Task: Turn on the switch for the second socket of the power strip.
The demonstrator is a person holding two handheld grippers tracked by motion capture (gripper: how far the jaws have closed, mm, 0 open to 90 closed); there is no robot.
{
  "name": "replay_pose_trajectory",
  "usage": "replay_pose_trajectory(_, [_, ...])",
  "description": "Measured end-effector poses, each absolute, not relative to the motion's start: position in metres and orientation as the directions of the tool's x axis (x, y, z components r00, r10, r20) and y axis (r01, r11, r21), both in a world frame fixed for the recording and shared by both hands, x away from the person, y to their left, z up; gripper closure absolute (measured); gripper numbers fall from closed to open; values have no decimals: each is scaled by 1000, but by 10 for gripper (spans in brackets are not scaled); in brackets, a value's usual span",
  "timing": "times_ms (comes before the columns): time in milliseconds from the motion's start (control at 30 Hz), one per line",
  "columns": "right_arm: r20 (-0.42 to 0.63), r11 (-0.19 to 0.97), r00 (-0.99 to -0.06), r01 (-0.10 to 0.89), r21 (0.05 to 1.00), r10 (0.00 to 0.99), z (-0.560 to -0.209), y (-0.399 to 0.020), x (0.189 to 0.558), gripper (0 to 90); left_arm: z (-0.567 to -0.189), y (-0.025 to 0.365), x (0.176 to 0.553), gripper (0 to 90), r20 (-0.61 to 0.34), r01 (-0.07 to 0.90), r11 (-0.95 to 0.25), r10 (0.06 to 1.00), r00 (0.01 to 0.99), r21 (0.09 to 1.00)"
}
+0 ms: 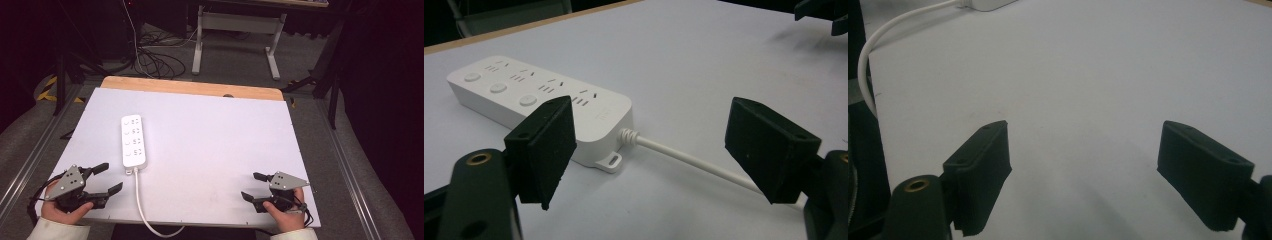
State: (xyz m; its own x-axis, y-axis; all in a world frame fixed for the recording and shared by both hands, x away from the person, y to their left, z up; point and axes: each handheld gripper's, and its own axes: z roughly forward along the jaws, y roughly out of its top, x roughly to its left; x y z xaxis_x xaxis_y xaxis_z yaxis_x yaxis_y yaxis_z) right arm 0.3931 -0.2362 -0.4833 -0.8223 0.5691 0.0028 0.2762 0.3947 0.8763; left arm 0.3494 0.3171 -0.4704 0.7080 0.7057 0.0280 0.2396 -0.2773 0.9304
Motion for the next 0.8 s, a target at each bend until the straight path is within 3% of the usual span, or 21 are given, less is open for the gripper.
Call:
replay_pose_trajectory(233, [3,395,-823,275,877,568,-483,-236,393,215,-470,317,349,209,25,243,-273,711,702,931])
replay_pose_trajectory(400, [4,394,-825,274,877,566,-484,-236,393,215,-469,318,348,209,-30,287,-234,725,689,929])
replay_pose_trajectory(633, [1,395,-825,272,878,565,-484,-236,393,215,-468,318,347,220,42,245,-287,724,689,926])
replay_pose_trajectory(800, [0,395,-824,272,877,566,-484,-236,393,213,-466,318,347,223,32,248,-280,721,693,928])
